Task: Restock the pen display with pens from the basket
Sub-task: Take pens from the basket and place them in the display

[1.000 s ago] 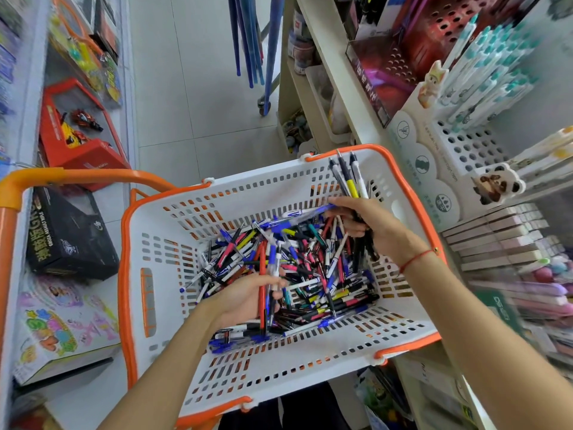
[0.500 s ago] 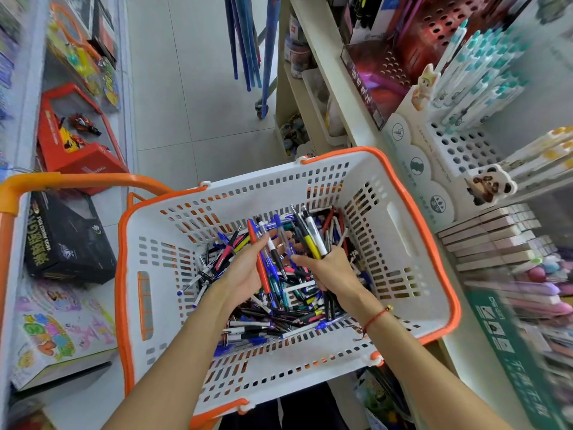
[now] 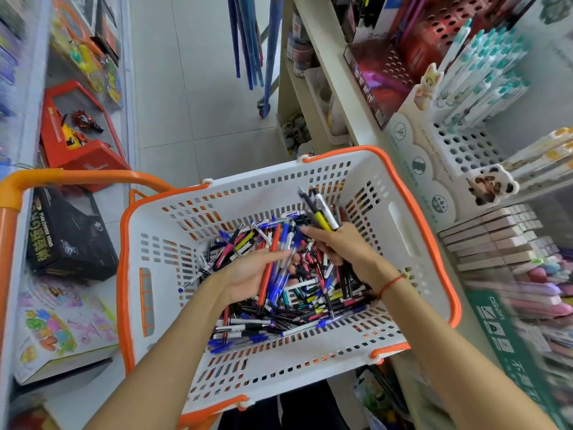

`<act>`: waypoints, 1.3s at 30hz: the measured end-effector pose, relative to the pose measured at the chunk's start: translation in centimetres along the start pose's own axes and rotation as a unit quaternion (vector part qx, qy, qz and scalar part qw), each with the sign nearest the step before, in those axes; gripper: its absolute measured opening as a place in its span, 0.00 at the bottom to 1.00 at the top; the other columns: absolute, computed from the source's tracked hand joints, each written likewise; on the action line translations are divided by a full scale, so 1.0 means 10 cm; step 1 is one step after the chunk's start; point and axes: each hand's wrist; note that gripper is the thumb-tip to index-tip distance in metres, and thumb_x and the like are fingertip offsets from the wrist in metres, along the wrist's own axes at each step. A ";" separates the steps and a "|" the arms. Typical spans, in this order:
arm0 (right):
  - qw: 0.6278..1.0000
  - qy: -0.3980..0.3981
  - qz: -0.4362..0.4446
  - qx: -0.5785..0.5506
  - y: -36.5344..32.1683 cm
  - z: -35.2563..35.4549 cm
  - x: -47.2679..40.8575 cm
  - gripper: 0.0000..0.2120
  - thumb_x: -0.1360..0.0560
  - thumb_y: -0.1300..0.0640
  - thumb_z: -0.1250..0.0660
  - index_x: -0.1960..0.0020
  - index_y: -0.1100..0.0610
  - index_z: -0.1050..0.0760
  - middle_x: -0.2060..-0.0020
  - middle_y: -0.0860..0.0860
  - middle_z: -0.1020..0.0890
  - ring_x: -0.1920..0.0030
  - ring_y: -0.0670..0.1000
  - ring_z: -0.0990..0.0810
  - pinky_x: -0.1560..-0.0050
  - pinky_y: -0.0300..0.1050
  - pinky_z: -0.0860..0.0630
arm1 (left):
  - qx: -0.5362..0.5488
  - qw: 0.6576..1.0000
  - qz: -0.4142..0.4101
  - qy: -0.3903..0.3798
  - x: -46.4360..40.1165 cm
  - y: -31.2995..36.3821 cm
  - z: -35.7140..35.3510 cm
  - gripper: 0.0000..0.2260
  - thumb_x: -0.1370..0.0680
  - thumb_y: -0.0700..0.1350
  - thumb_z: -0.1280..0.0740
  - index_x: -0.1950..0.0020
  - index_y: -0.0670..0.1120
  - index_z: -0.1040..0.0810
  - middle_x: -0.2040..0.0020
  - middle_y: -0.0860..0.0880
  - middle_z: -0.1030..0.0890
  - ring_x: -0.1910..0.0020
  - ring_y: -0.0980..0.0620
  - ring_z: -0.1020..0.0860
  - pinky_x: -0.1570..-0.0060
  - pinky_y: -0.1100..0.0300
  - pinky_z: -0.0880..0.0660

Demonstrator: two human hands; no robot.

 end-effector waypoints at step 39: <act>0.962 0.097 -0.092 -0.238 0.49 -0.52 0.06 0.12 0.27 0.56 0.26 0.50 0.64 0.19 0.75 0.52 0.27 0.77 0.46 0.41 0.77 0.37 0.40 | 0.269 0.939 -0.166 0.132 -0.12 0.00 -0.02 0.16 0.16 0.41 0.45 0.28 0.44 0.32 0.36 0.45 0.21 0.38 0.47 0.21 0.33 0.42 0.31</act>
Point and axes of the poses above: each hand's wrist, its own x-axis away from the middle knuckle, its own z-axis out of the back of the hand, y = z × x
